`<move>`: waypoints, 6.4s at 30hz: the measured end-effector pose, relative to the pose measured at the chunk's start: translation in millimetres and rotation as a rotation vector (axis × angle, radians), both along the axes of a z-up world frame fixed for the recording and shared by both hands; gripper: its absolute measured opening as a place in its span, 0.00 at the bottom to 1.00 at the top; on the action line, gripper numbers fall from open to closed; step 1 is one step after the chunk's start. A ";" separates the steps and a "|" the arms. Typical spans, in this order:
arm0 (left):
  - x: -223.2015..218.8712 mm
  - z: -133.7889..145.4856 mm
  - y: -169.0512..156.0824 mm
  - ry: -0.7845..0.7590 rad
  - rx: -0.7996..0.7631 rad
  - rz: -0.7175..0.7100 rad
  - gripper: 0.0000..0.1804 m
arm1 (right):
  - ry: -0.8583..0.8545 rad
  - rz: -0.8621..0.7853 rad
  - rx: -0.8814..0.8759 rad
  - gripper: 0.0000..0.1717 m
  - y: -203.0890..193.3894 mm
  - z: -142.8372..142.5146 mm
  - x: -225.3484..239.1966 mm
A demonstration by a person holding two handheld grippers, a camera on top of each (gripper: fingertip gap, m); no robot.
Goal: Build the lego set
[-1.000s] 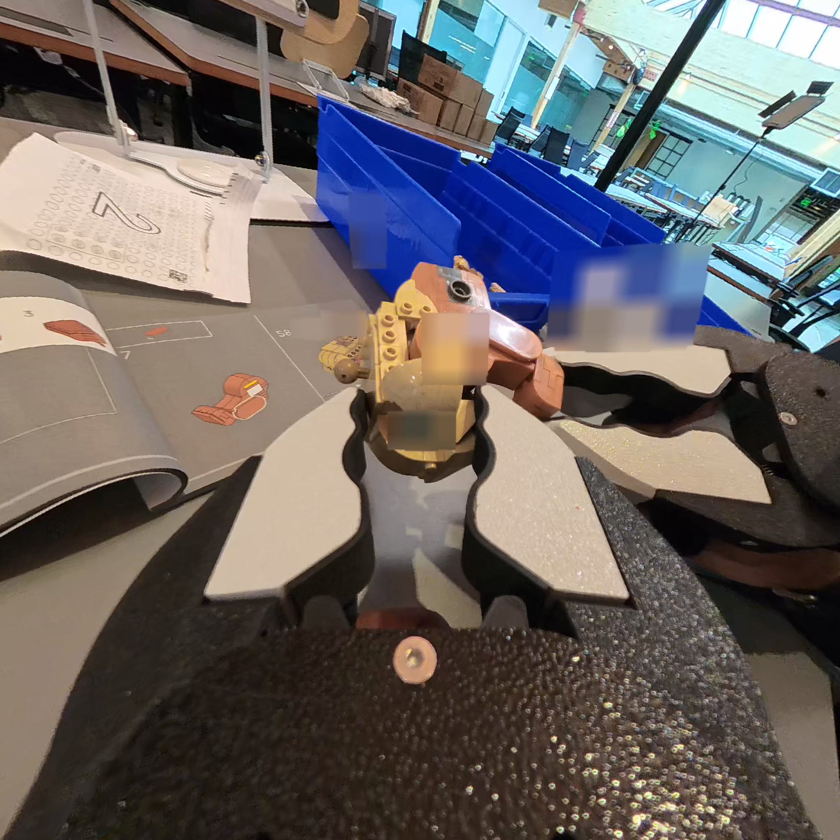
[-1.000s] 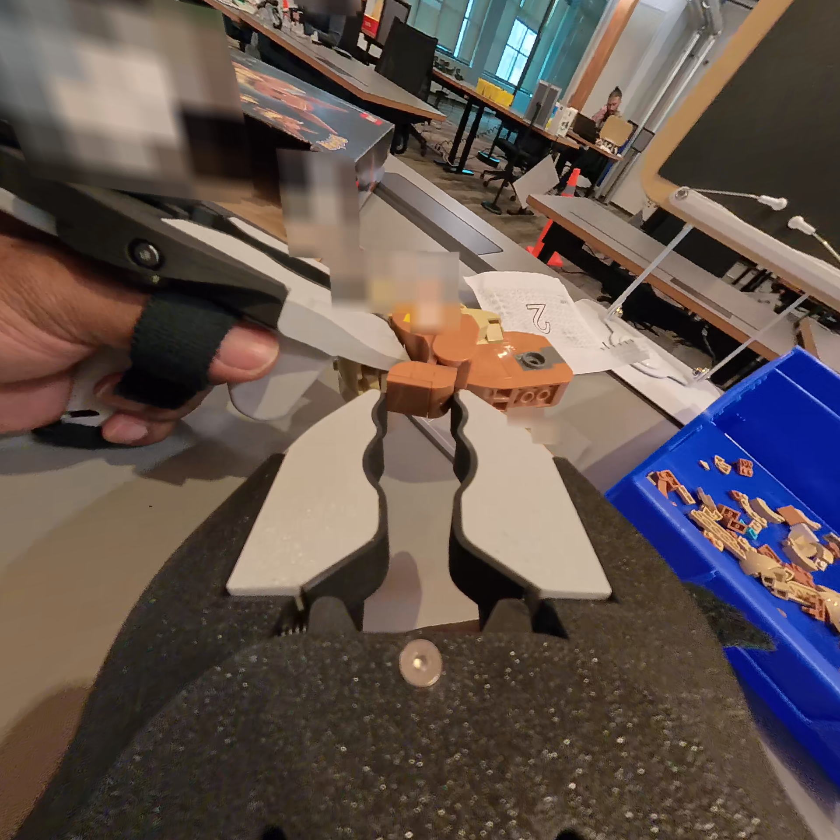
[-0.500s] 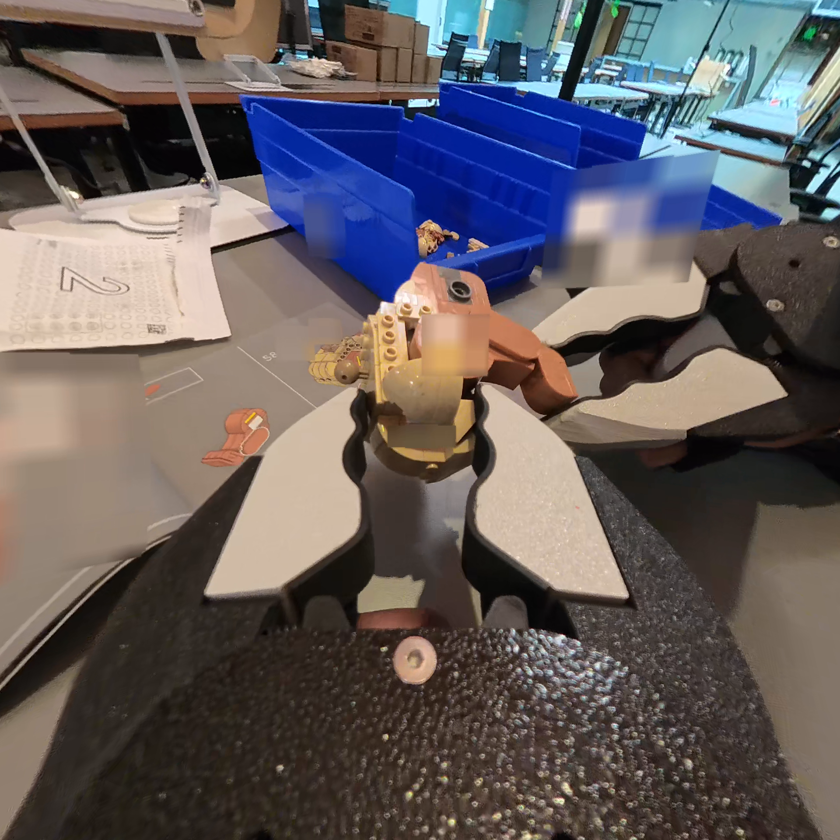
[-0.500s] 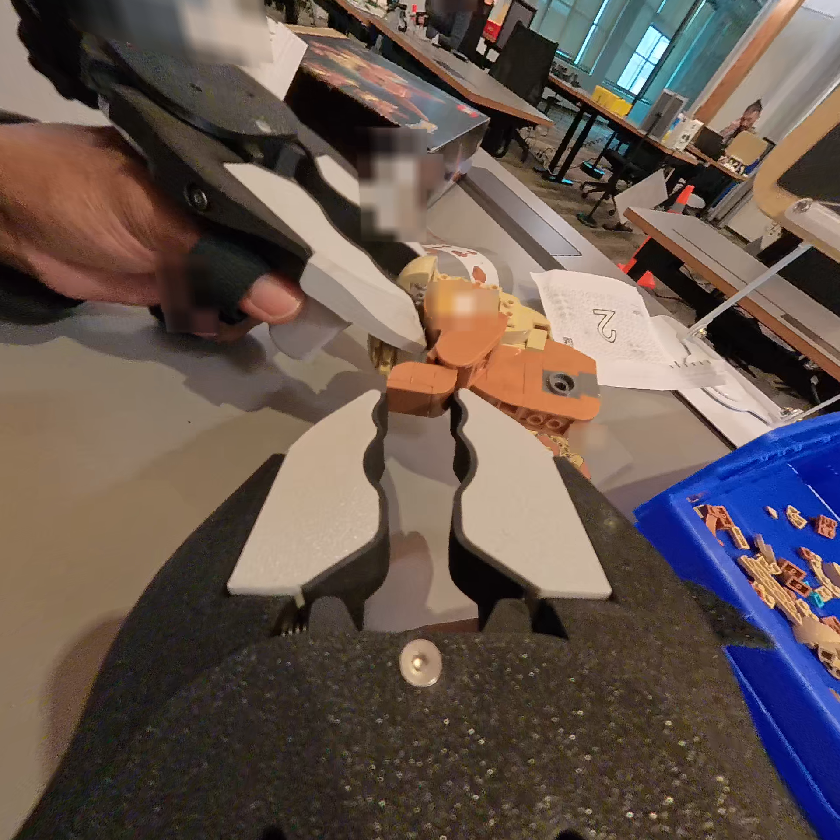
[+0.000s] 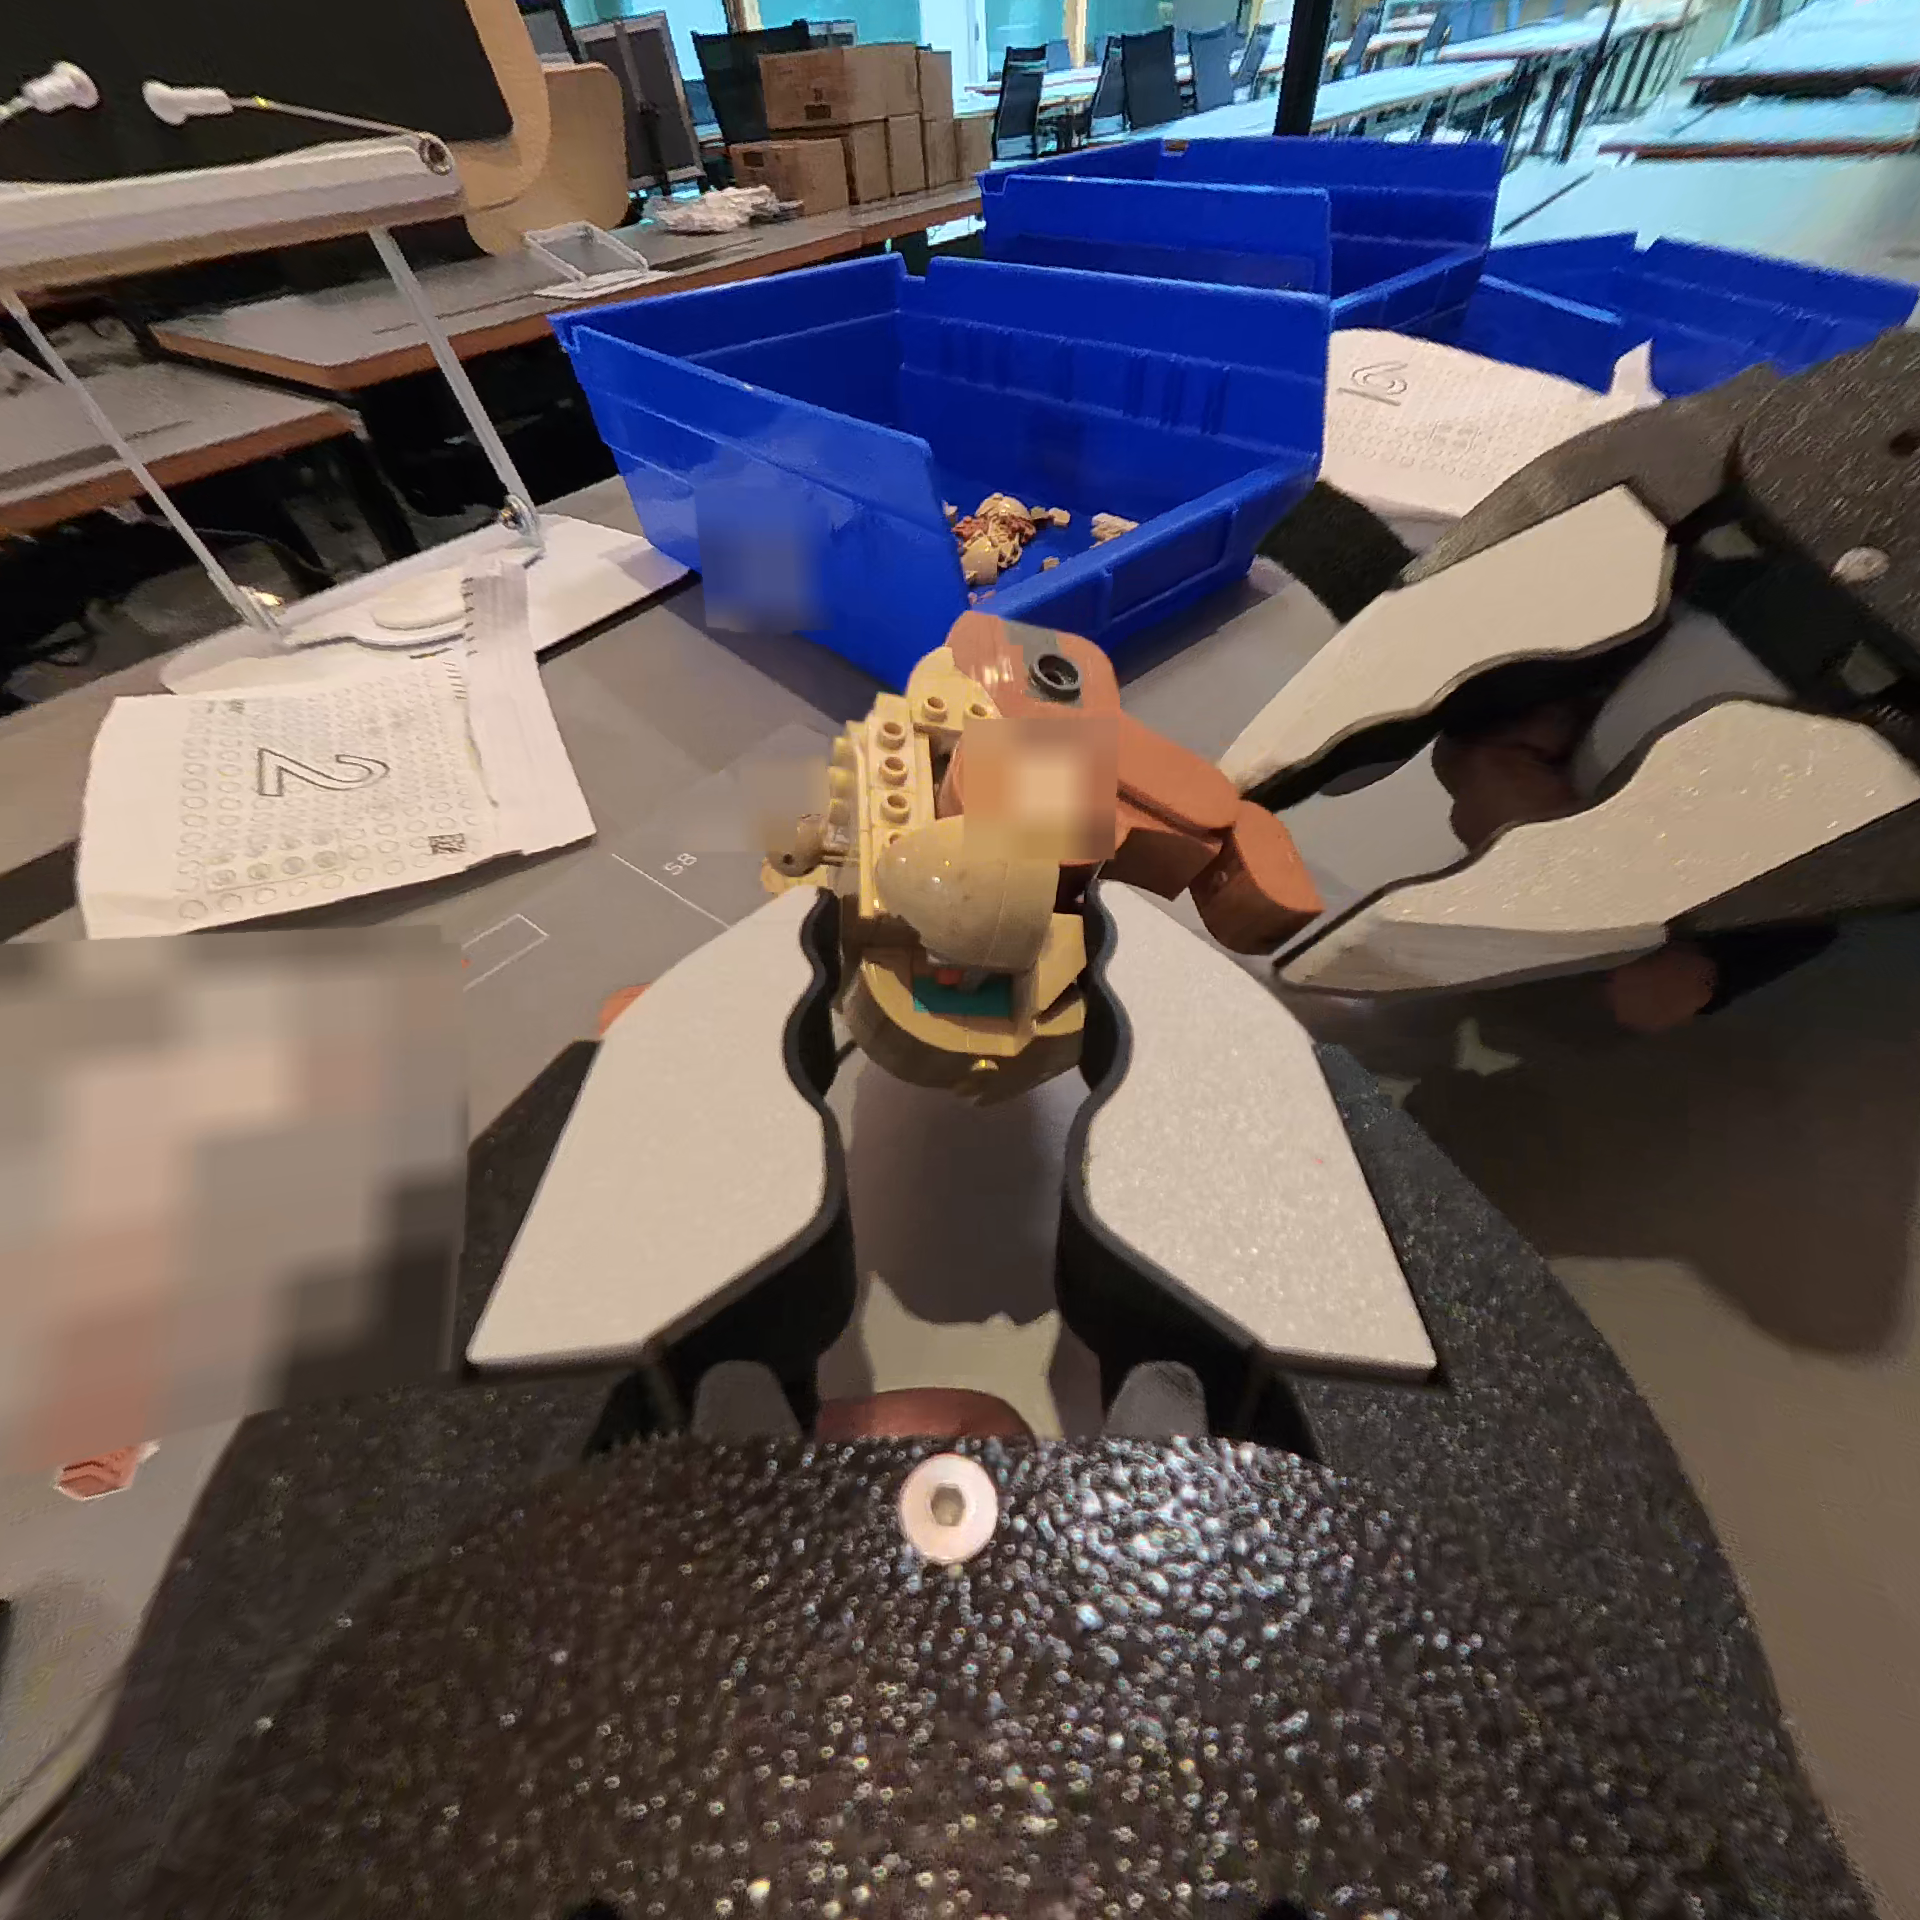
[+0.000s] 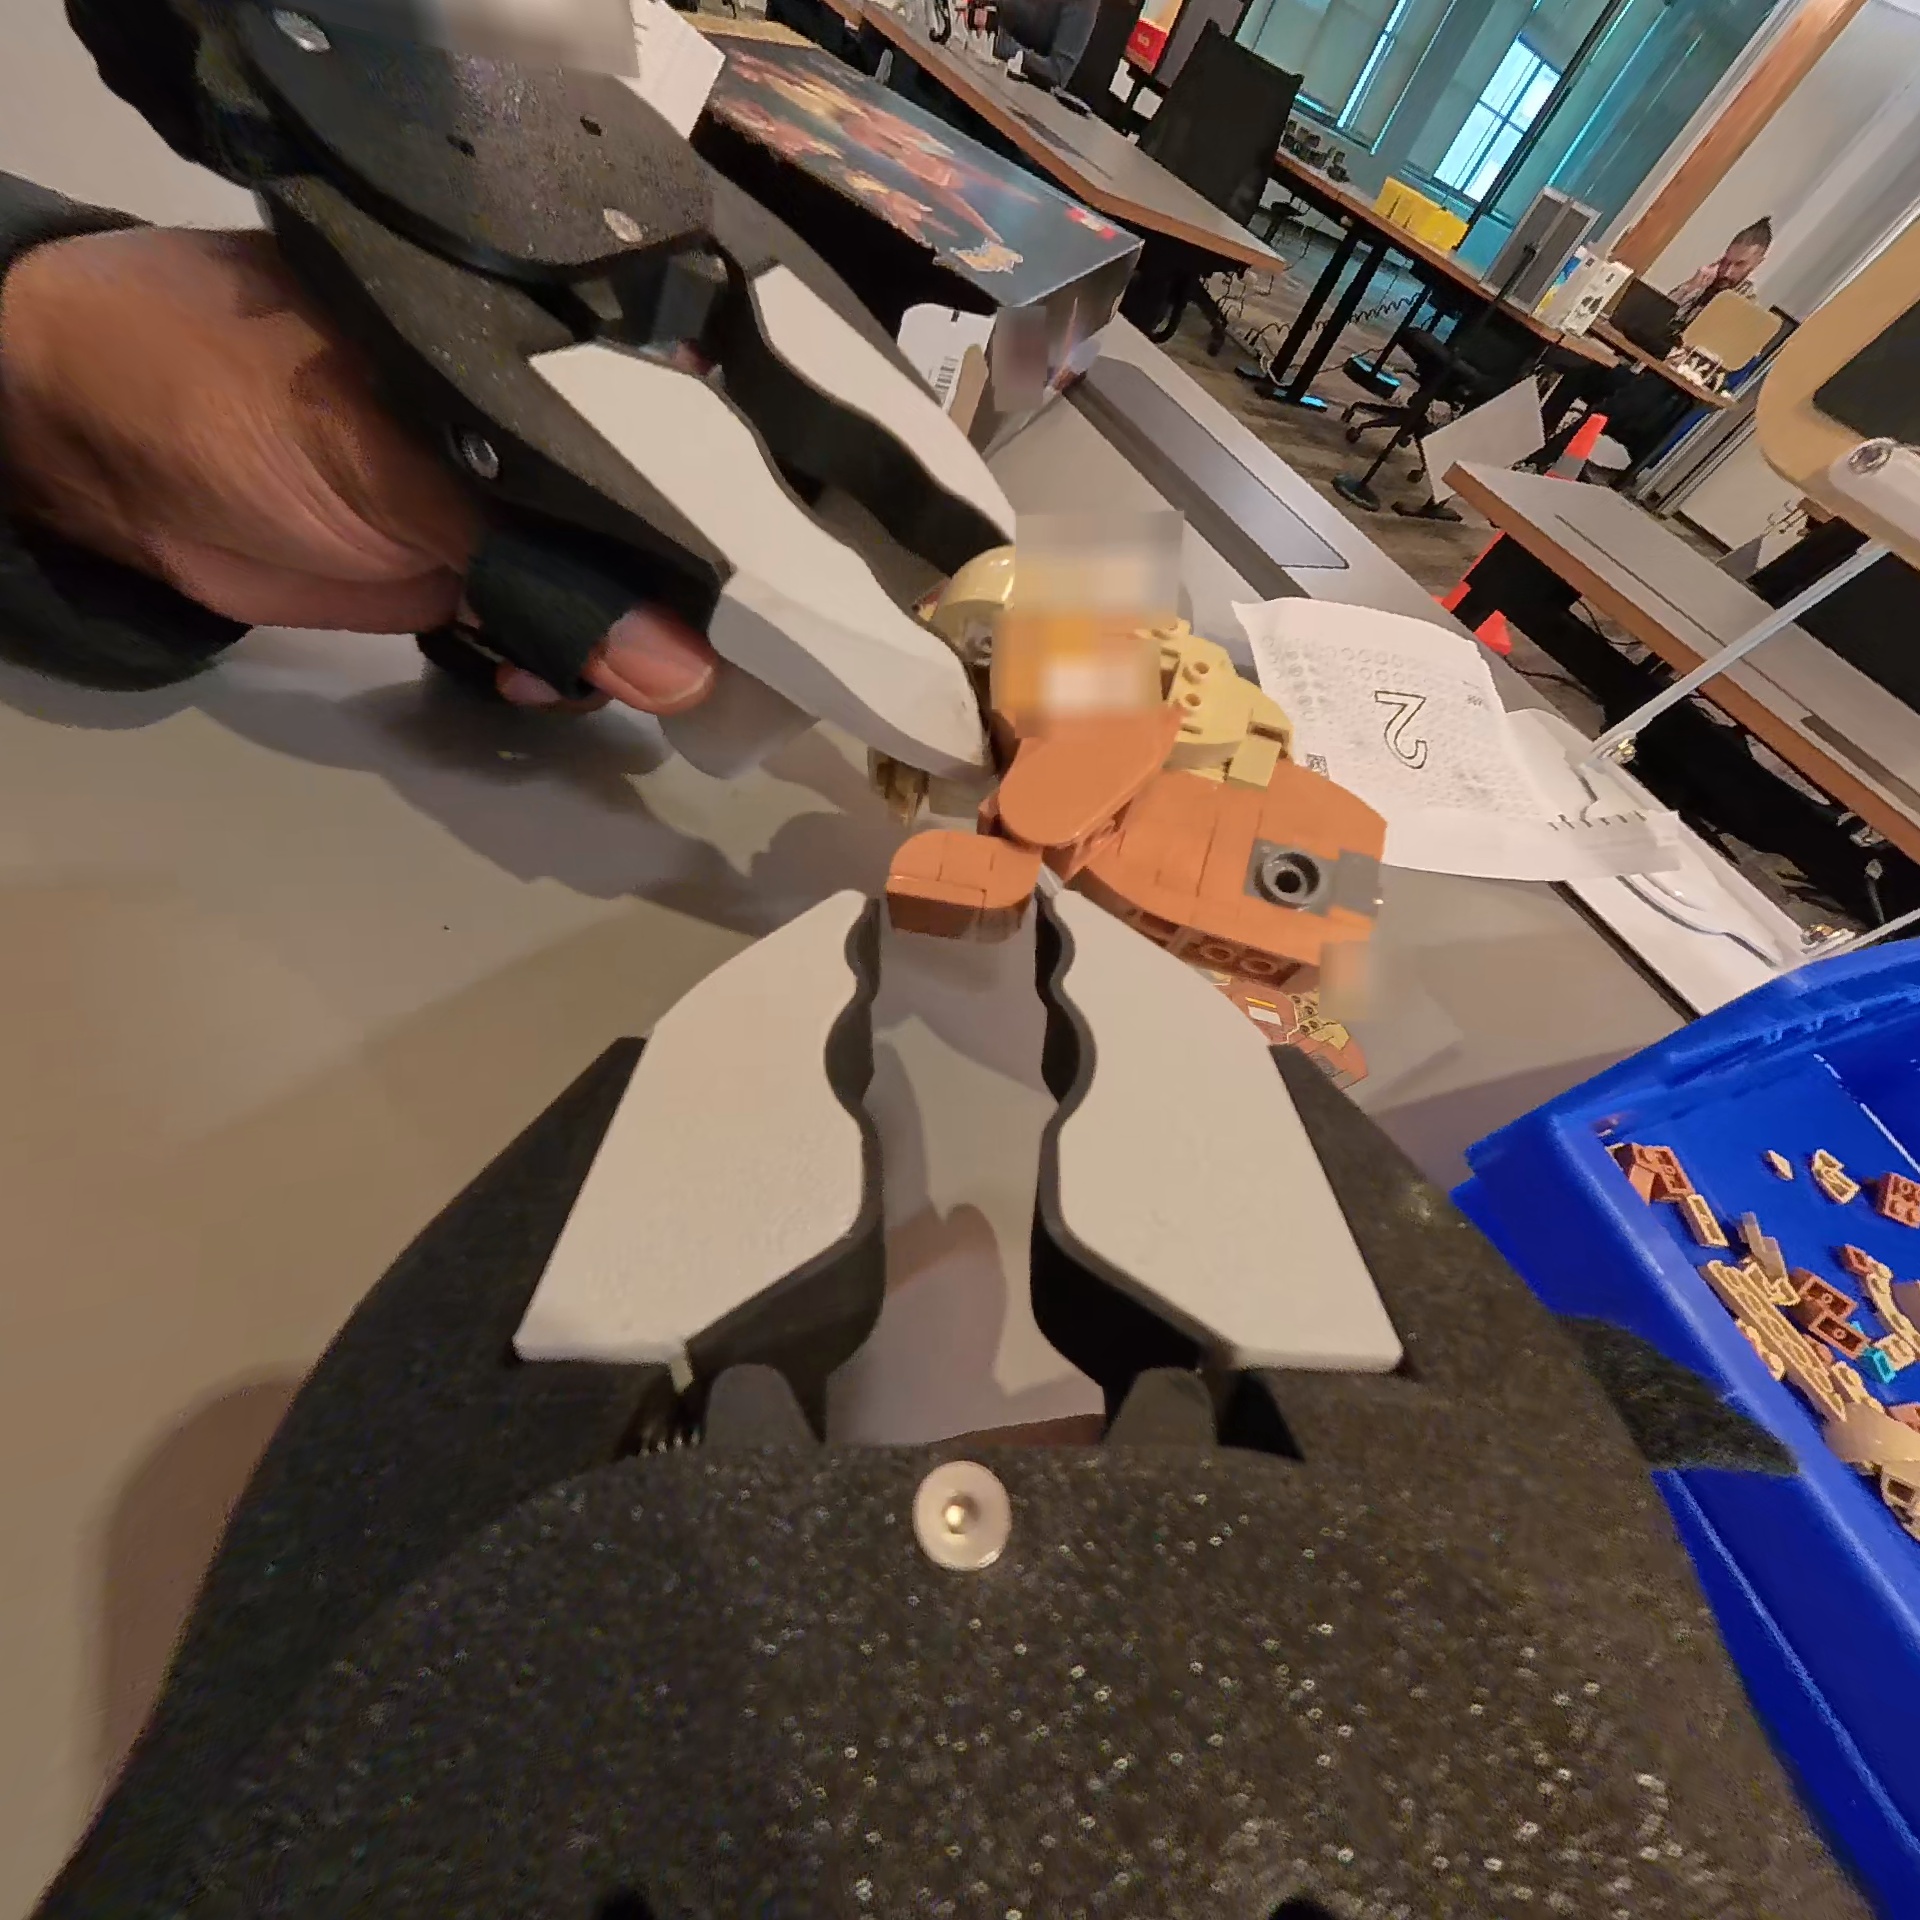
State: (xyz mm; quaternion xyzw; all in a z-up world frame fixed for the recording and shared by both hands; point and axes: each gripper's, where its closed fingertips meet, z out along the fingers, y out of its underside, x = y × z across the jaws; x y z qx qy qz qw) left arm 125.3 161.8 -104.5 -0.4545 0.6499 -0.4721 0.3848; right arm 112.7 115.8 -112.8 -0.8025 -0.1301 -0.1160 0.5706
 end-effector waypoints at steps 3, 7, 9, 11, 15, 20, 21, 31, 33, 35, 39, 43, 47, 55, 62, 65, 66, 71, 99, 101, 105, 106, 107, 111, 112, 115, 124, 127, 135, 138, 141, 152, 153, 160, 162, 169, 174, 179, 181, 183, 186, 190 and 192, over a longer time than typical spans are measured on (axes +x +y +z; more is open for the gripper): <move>-0.5 -0.2 5.5 -0.013 0.064 -0.004 0.24 | 0.011 0.003 0.006 0.18 -2.5 1.5 0.1; -2.2 1.0 9.2 -0.020 0.192 -0.050 0.24 | 0.010 0.006 -0.015 0.18 -6.3 -2.4 1.6; -3.4 1.9 13.0 -0.024 0.284 -0.065 0.24 | 0.009 0.006 -0.026 0.18 -8.4 -5.0 2.9; -4.9 0.6 15.0 -0.012 0.362 -0.083 0.24 | 0.013 0.008 -0.041 0.18 -9.3 -8.4 3.7; -8.3 -5.6 13.3 0.008 0.529 -0.129 0.24 | 0.012 0.023 -0.069 0.17 -7.4 -14.3 0.3; -13.2 -15.2 2.8 -0.005 0.712 -0.200 0.24 | -0.012 0.033 -0.086 0.17 -6.2 -18.5 -3.4; -14.0 -17.1 0.0 -0.008 0.733 -0.215 0.24 | -0.013 0.033 -0.085 0.17 -6.3 -18.2 -3.2; -19.9 -22.9 -14.6 -0.106 0.930 -0.285 0.24 | -0.010 0.005 -0.073 0.18 -10.4 -13.6 11.7; -21.0 -22.5 -16.5 -0.127 0.940 -0.292 0.24 | -0.008 -0.006 -0.070 0.18 -11.9 -12.3 16.7; -21.8 -22.0 -17.5 -0.148 0.946 -0.297 0.24 | -0.006 -0.016 -0.074 0.19 -13.6 -12.7 22.3; -24.0 -21.1 -19.5 -0.188 0.955 -0.312 0.24 | -0.001 -0.028 -0.090 0.21 -16.7 -14.8 31.6; -24.4 -20.7 -21.0 -0.207 0.962 -0.317 0.24 | 0.038 0.004 -0.108 0.23 -16.9 -16.4 32.6; -24.8 -20.4 -21.5 -0.219 0.966 -0.322 0.24 | 0.054 0.073 -0.153 0.27 -15.7 -22.8 28.4; -25.0 -20.5 -21.8 -0.231 0.968 -0.325 0.24 | 0.081 0.147 -0.194 0.29 -11.0 -29.9 26.5; -25.0 -20.7 -21.7 -0.236 0.962 -0.328 0.24 | 0.074 0.179 -0.185 0.29 -7.3 -29.2 24.5; -25.5 -20.4 -22.5 -0.253 0.972 -0.331 0.24 | 0.077 0.205 -0.178 0.29 -6.1 -27.9 22.8; -26.0 -20.1 -22.9 -0.263 0.980 -0.332 0.24 | 0.078 0.216 -0.177 0.29 -6.0 -27.6 22.2; -28.2 -18.9 -26.4 -0.315 1.028 -0.342 0.24 | 0.078 0.257 -0.183 0.26 -7.0 -28.0 19.4; -28.9 -21.4 -25.8 -0.316 1.066 -0.345 0.24 | 0.023 0.256 -0.199 0.18 -8.3 -32.4 20.0; -29.9 -19.9 -25.8 -0.323 1.049 -0.347 0.21 | 0.025 0.254 -0.184 0.11 -8.3 -30.3 20.6; -29.4 -16.8 -24.2 -0.323 1.026 -0.336 0.20 | 0.026 0.252 -0.186 0.11 -8.1 -30.4 21.1; -29.0 -15.9 -22.9 -0.320 1.017 -0.330 0.20 | 0.023 0.252 -0.186 0.11 -8.2 -30.5 21.0; -28.8 -15.0 -21.8 -0.317 1.002 -0.326 0.20 | 0.021 0.253 -0.186 0.12 -8.4 -30.6 20.8; -28.9 -13.7 -16.0 -0.291 0.934 -0.323 0.21 | 0.015 0.249 -0.190 0.13 -8.6 -31.3 21.1; -29.3 -14.3 -15.1 -0.281 0.914 -0.328 0.21 | 0.013 0.249 -0.191 0.13 -8.6 -31.6 21.1; -32.1 -14.3 -15.0 -0.254 0.820 -0.360 0.21 | 0.014 0.245 -0.192 0.15 -9.1 -31.7 21.6; -40.1 -31.9 -5.6 0.032 0.401 -0.457 0.24 | 0.131 0.194 -0.244 0.17 -11.7 -35.0 27.9; -38.6 -31.2 0.2 0.076 0.302 -0.441 0.25 | 0.182 0.194 -0.237 0.17 -15.5 -32.0 28.4; -35.7 -21.4 8.8 0.099 0.124 -0.410 0.25 | 0.281 0.146 -0.161 0.18 -29.1 -20.0 44.8; -30.6 -10.2 20.9 0.081 -0.002 -0.358 0.25 | 0.346 0.110 -0.112 0.18 -32.3 -12.8 57.2; -25.9 -0.7 35.0 0.081 -0.165 -0.310 0.24 | 0.449 0.086 -0.084 0.18 -32.8 -8.2 67.1; -16.9 4.0 64.7 0.159 -0.557 -0.254 0.21 | 0.642 0.072 -0.087 0.16 -31.2 -8.3 79.8; -16.6 3.3 65.0 0.165 -0.563 -0.253 0.21 | 0.646 0.073 -0.089 0.16 -30.9 -8.5 79.9; -15.9 -3.2 60.3 0.215 -0.582 -0.251 0.21 | 0.682 0.073 -0.078 0.15 -31.2 -7.2 82.6; -15.6 -5.7 58.9 0.232 -0.582 -0.244 0.21 | 0.686 0.074 -0.077 0.15 -31.5 -6.8 82.7; -13.5 -13.2 57.3 0.277 -0.582 -0.217 0.21 | 0.704 0.067 -0.069 0.14 -31.8 -6.1 85.2; -11.8 -17.0 57.1 0.294 -0.559 -0.197 0.21 | 0.700 0.052 -0.078 0.14 -31.1 -7.9 85.7; -6.0 -33.3 63.8 0.349 -0.443 -0.054 0.20 | 0.665 0.014 -0.100 0.14 -30.0 -12.4 86.3; -4.4 -44.1 68.0 0.386 -0.287 0.040 0.16 | 0.648 0.004 -0.105 0.14 -29.8 -13.5 86.0; -4.7 -52.4 75.4 0.405 -0.078 0.145 0.13 | 0.637 -0.001 -0.109 0.14 -29.6 -14.1 85.8; -6.3 -54.0 77.8 0.411 0.129 0.232 0.17 | 0.634 -0.017 -0.103 0.14 -29.6 -14.0 87.6; -7.8 -57.3 76.9 0.414 0.251 0.263 0.18 | 0.614 -0.053 -0.085 0.14 -30.3 -12.9 90.0; -7.8 -58.0 77.5 0.415 0.282 0.277 0.18 | 0.587 -0.072 -0.082 0.14 -30.9 -13.1 90.0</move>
